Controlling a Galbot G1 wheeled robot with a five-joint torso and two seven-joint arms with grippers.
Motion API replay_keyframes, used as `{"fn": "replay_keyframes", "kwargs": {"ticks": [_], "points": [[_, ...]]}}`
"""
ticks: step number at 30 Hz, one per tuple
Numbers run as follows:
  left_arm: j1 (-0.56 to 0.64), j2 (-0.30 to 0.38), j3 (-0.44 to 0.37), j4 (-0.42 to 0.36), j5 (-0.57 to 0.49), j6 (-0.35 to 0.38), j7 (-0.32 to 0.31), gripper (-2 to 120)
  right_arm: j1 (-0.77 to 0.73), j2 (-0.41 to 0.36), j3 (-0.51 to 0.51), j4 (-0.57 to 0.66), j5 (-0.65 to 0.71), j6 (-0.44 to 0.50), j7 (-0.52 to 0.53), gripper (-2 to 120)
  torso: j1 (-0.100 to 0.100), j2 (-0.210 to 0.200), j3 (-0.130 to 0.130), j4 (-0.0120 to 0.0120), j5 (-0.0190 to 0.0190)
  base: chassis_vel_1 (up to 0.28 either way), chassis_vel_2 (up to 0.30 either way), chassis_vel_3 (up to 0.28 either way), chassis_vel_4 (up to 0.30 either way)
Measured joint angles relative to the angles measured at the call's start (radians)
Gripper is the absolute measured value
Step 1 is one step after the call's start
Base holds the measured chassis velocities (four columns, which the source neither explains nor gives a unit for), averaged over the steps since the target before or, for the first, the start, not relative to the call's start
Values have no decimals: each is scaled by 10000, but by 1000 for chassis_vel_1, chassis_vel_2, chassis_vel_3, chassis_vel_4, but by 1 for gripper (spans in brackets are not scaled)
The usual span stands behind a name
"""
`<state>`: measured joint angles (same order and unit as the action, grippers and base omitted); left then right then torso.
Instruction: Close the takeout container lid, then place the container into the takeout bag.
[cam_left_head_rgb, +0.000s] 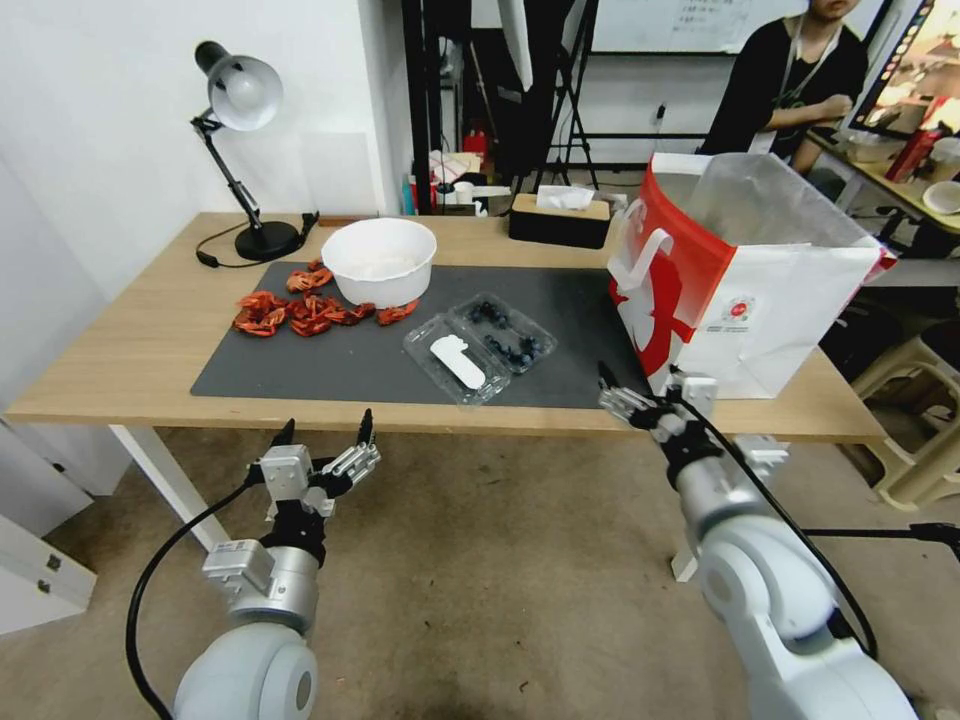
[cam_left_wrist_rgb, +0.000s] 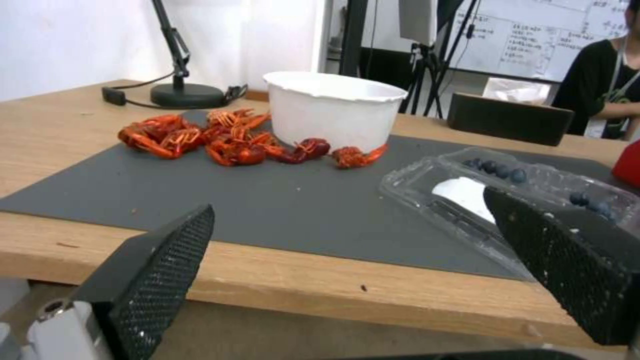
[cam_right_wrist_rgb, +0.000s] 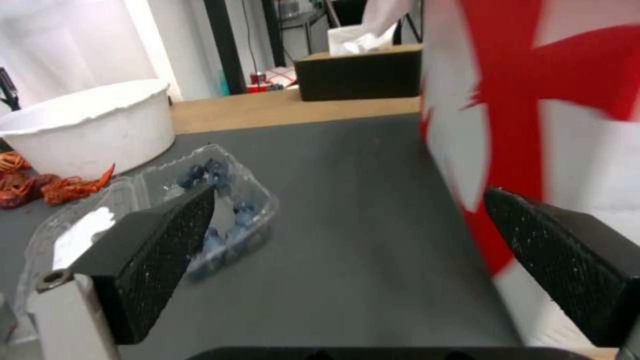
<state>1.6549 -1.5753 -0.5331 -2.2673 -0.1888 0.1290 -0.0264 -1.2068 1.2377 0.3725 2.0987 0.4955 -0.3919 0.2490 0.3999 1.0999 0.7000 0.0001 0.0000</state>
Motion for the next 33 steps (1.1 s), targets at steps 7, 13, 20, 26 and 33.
{"fn": "replay_keyframes", "kwargs": {"ticks": [7,13,20,26,33], "points": [[131,-164,-57,-36,118,-128,-18,100,1937,-224,-1361,-1400,1159,-484,1536,100,0,0,0,0,-1,0,0,0,0],[169,-204,-97,-59,143,-164,-30,100,2739,-180,-1906,-2087,1565,-752,2101,100,0,0,1,-2,-1,0,0,0,0],[165,-211,-161,5,144,-251,-39,100,3790,-44,-2461,-2990,2033,-1368,2714,100,0,0,1,-1,-1,0,0,0,0],[135,-153,-222,82,120,-303,-50,100,4191,28,-2639,-3272,2120,-1949,2967,100,0,0,0,-1,-1,0,0,0,0],[99,-95,-240,174,81,-385,-101,100,4358,147,-2715,-3456,2119,-2359,3130,100,1,0,0,-1,-1,0,0,0,0]]}}
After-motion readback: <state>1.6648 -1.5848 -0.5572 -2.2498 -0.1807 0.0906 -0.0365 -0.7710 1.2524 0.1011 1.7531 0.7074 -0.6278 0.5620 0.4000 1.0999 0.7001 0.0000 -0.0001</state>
